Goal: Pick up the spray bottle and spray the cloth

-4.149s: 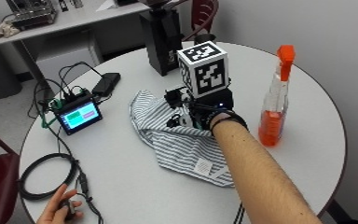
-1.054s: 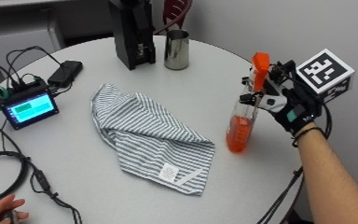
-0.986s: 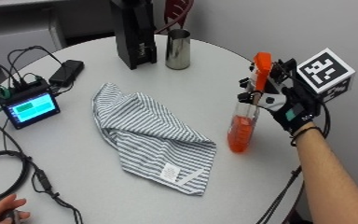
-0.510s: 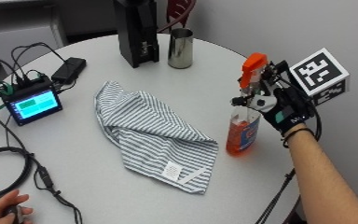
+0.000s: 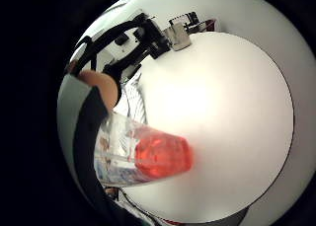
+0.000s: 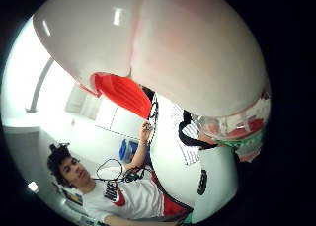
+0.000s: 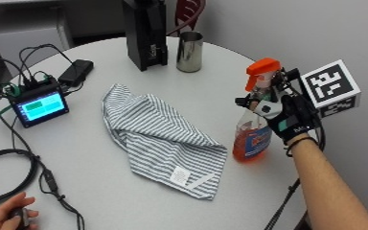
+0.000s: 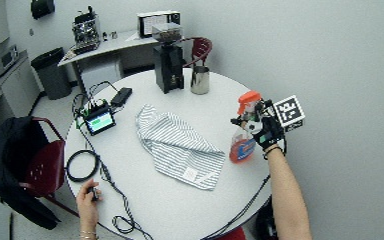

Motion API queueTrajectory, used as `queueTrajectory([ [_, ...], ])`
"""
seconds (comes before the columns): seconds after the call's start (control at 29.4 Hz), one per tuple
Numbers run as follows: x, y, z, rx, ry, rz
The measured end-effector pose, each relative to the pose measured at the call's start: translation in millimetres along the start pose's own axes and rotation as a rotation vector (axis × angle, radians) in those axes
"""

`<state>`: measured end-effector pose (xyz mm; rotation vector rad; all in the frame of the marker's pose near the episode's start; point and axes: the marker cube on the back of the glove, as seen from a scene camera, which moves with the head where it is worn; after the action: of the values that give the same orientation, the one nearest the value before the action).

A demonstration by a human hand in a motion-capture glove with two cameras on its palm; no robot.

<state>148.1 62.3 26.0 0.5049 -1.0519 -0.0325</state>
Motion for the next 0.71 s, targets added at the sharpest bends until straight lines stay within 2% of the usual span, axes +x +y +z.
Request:
queueTrajectory([
  [0.34, -23, -16, 3, 0.014, 0.207, -0.011],
  [0.71, -67, -43, -29, 0.034, 0.658, -0.025],
])
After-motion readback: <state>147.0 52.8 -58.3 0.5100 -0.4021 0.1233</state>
